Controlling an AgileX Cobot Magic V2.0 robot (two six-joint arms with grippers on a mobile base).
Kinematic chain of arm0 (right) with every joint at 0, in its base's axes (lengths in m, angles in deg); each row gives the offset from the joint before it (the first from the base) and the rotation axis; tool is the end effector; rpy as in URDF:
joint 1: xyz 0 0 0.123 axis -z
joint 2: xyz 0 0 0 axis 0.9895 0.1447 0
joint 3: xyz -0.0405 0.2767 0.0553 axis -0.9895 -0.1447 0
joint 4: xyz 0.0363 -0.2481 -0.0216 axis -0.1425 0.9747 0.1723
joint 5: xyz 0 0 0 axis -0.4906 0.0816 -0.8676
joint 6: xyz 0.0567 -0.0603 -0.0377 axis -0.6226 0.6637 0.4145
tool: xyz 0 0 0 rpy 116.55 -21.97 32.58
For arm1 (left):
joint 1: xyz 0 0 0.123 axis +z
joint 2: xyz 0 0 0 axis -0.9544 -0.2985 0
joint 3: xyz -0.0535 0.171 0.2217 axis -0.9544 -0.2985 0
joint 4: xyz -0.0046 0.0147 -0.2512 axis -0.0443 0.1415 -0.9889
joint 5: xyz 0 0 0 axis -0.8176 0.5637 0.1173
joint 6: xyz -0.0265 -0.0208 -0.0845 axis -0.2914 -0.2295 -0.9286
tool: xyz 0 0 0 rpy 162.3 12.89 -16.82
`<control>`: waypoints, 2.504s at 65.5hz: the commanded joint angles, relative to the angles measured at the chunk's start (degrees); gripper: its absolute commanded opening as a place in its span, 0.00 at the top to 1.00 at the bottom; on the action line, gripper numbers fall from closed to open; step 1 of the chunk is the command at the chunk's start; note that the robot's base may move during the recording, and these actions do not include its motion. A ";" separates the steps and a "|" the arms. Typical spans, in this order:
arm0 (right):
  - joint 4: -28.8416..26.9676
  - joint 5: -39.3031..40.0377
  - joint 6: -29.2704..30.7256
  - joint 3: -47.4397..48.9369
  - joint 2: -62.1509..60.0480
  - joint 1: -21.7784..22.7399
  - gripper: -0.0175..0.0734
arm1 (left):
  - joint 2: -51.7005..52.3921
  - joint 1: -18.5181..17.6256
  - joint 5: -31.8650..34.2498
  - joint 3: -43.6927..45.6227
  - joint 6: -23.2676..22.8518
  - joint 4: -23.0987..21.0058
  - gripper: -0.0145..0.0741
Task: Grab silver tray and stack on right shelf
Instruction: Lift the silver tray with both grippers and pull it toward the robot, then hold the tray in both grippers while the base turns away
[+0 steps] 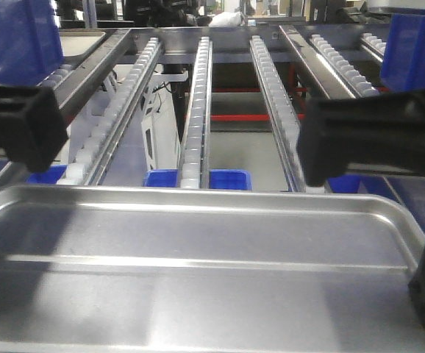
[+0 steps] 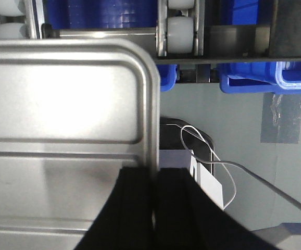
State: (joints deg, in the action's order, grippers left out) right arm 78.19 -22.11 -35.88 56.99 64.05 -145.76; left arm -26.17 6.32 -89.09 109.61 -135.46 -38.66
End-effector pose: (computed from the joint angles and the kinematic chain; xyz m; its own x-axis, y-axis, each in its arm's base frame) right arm 0.1060 0.1680 0.2614 -0.9390 0.1394 -0.3144 0.0886 0.9814 0.1705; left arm 0.0994 -0.1791 0.2701 -0.9512 0.1097 -0.2885 0.1363 0.9879 -0.0735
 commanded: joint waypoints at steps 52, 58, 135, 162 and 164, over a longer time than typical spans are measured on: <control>2.39 -5.34 0.32 1.14 -1.35 0.04 0.74 | 1.33 -0.11 -10.53 1.70 0.50 0.94 0.95; 2.39 -5.34 0.32 1.14 -1.35 0.04 0.74 | 1.33 -0.11 -10.68 1.70 0.50 0.94 0.95; 2.44 -5.34 0.32 1.14 -1.35 0.04 0.74 | 1.33 -0.11 -10.71 1.70 0.50 0.94 0.95; 2.44 -5.34 0.32 1.14 -1.35 0.04 0.74 | 1.33 -0.11 -10.71 1.70 0.50 0.94 0.95; 2.44 -5.34 0.32 1.14 -1.35 0.04 0.74 | 1.33 -0.11 -10.71 1.70 0.50 0.94 0.95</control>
State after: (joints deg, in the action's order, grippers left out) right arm 77.30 -22.83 -35.88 56.99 64.05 -146.10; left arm -26.06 6.32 -91.05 110.14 -135.46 -39.96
